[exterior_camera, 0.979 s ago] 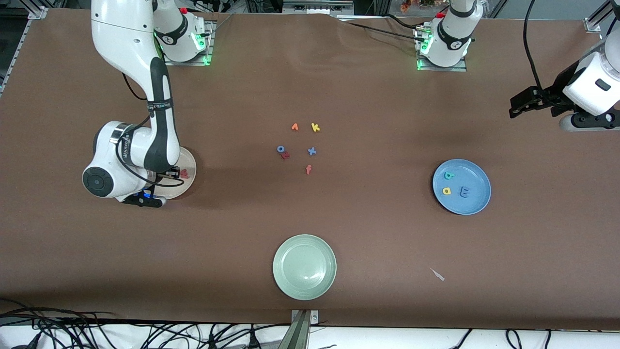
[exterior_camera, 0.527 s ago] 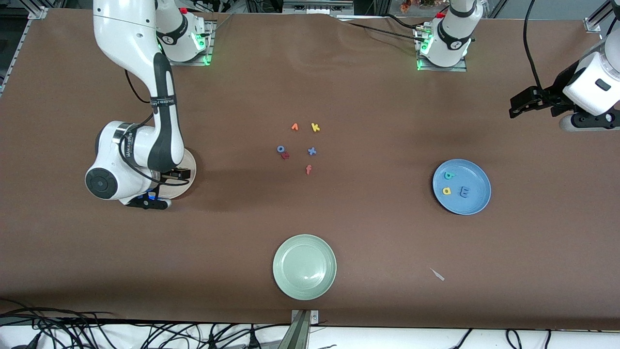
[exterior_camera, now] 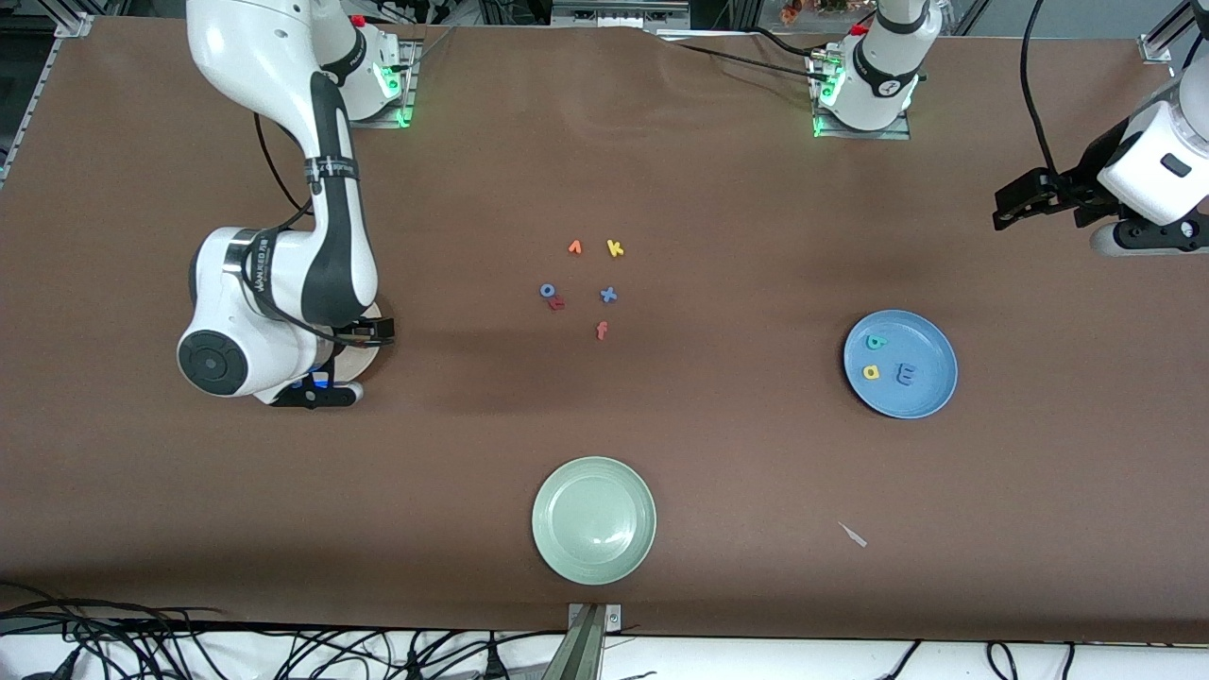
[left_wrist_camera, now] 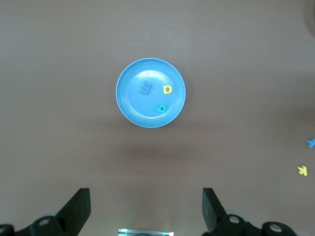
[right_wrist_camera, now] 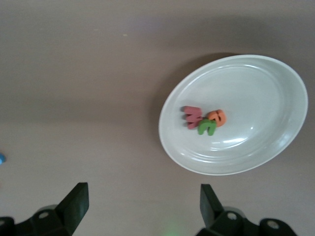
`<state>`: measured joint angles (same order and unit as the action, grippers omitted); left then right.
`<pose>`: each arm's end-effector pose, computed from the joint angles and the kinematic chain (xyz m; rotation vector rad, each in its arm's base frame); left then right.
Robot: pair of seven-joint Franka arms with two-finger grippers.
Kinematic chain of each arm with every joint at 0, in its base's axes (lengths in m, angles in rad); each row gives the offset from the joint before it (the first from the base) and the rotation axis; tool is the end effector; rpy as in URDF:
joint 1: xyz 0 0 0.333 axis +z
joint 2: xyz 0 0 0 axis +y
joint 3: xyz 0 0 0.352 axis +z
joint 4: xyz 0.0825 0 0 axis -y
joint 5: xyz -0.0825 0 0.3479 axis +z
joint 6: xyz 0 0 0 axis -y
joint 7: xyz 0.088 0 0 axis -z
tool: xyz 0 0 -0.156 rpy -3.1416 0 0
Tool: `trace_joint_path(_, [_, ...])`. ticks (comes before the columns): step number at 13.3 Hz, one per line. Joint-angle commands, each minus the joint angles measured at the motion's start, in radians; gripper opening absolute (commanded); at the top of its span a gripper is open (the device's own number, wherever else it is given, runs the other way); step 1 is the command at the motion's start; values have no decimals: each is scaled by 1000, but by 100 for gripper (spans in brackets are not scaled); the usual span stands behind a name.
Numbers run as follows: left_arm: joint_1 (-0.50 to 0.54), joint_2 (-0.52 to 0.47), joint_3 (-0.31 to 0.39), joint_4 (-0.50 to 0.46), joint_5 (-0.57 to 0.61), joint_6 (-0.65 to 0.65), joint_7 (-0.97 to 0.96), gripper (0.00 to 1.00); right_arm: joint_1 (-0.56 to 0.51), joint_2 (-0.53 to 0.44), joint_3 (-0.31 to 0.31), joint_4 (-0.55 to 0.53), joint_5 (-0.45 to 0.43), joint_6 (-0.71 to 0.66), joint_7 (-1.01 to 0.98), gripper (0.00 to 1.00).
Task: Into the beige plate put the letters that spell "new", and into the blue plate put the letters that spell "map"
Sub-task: 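Carry the green n to the beige plate and release it with the right gripper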
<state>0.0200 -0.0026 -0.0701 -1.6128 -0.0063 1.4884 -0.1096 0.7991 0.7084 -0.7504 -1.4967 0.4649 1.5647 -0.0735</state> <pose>0.5002 -0.0262 0.5884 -3.1308 -0.0930 0.1912 0.5929 0.1740 0.3024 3.0478 0.0553 -0.6810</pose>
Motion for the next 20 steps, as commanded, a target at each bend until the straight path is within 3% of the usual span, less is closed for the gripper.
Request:
trace_joint_path(1, [3,12,1,28,-18,-19,22,100,26,-15,-6,16,0,-28,33,100])
trace_joint_path(4, [3,10,1,28,-18,-17,22,100,25,-73,37,16,-14,-26,41,100])
trace_joint_path(5, [3,10,1,28,-20,-19,22,100,-22,-117,104,13,-46,-17,41,100])
trace_joint_path(8, [3,12,1,30,-18,-19,22,100,-222,-234,375,-2,-251,-12,41,100])
trace_joint_path(10, [3,12,1,30,-18,-17,22,100,-296,-289,460,-14,-305,-21,38,100])
trace_joint_path(13, [3,12,1,28,-18,-19,22,100,-483,-387,662,-51,-394,-17,38,100])
trace_joint_path(20, [3,12,1,28,-20,-19,22,100,-630,-582,756,-83,-506,-32,27,100])
